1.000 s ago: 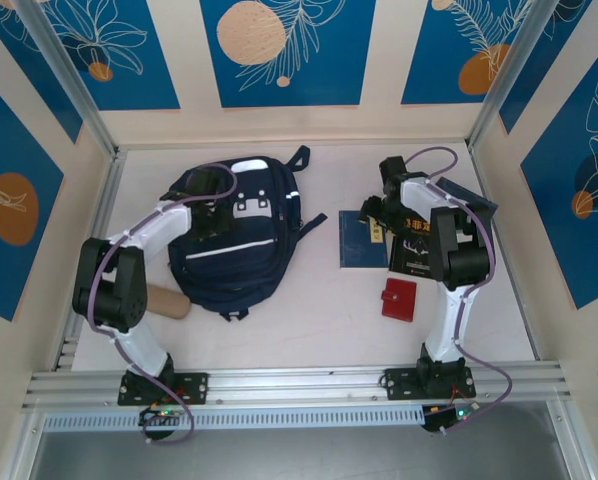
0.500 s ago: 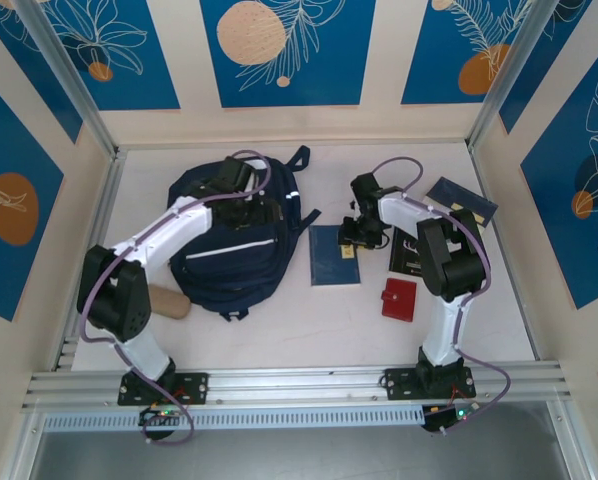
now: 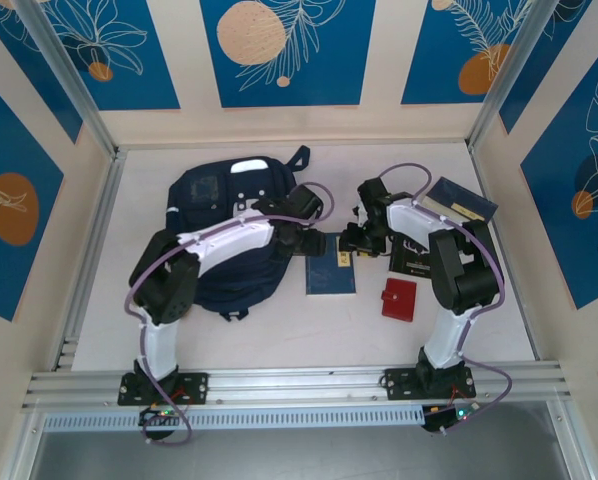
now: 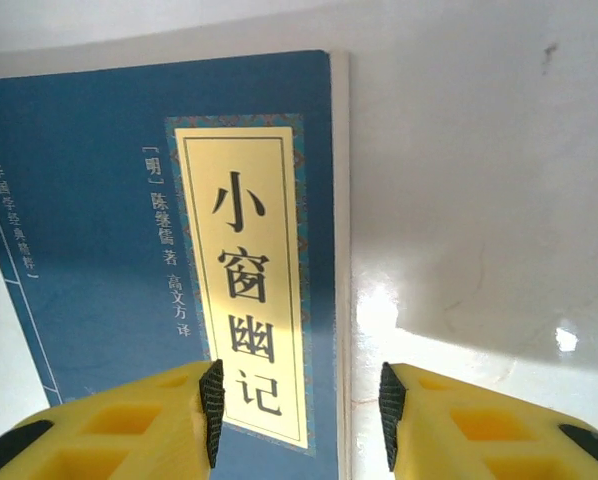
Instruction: Pack the student bag
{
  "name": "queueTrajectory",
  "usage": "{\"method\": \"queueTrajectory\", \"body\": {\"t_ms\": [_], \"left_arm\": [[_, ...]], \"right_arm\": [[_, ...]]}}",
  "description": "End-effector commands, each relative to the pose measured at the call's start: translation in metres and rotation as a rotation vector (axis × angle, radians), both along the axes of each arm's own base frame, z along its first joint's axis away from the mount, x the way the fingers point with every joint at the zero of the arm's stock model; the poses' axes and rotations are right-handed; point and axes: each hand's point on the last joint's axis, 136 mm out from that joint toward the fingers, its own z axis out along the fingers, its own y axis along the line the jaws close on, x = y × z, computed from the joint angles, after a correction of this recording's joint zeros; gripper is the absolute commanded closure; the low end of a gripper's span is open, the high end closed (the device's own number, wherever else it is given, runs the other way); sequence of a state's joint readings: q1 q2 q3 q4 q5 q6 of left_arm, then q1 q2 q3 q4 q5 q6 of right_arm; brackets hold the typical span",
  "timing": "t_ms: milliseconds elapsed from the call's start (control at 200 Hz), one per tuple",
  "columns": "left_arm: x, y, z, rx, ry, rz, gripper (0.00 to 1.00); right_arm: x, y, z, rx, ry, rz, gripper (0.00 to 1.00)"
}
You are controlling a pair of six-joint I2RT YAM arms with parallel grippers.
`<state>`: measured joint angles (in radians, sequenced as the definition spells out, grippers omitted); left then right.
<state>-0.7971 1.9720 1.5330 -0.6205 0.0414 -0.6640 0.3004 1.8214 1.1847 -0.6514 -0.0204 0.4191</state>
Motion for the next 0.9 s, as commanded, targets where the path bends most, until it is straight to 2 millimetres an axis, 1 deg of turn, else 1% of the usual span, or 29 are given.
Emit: {"method": "queueTrajectory", "body": {"t_ms": [0,75,170,255,450,570,710,815,895], "left_arm": [[0.000,0.000,-0.015,0.066,0.017,0.018,0.46],[0.001,0.000,-0.026,0.087,0.029,0.033,0.49],[0.001,-0.001,-0.036,0.102,0.040,0.026,0.53],[0.001,0.001,-0.045,0.148,0.039,0.017,0.56],[-0.001,0.004,-0.063,0.245,0.045,-0.006,0.57],[-0.004,0.004,-0.074,0.253,0.072,-0.009,0.58],[-0.007,0.005,-0.080,0.263,0.087,-0.010,0.59],[-0.008,0.005,-0.085,0.270,0.099,-0.011,0.60],[-0.010,0.006,-0.089,0.272,0.111,-0.009,0.62]], "right_arm": [[-0.014,0.000,-0.003,0.026,0.054,-0.026,0.53],[-0.016,0.000,-0.007,0.023,0.070,-0.032,0.54],[-0.018,0.002,-0.011,0.037,0.084,-0.031,0.57],[-0.020,0.005,-0.013,0.046,0.094,-0.025,0.61],[-0.021,0.006,-0.016,0.047,0.103,-0.019,0.65],[-0.023,0.008,-0.018,0.047,0.112,-0.015,0.66],[-0.024,0.009,-0.019,0.042,0.121,-0.006,0.66],[-0.025,0.017,-0.015,0.067,0.126,0.019,0.66],[-0.025,0.028,-0.004,0.129,0.117,0.035,0.67]]}}
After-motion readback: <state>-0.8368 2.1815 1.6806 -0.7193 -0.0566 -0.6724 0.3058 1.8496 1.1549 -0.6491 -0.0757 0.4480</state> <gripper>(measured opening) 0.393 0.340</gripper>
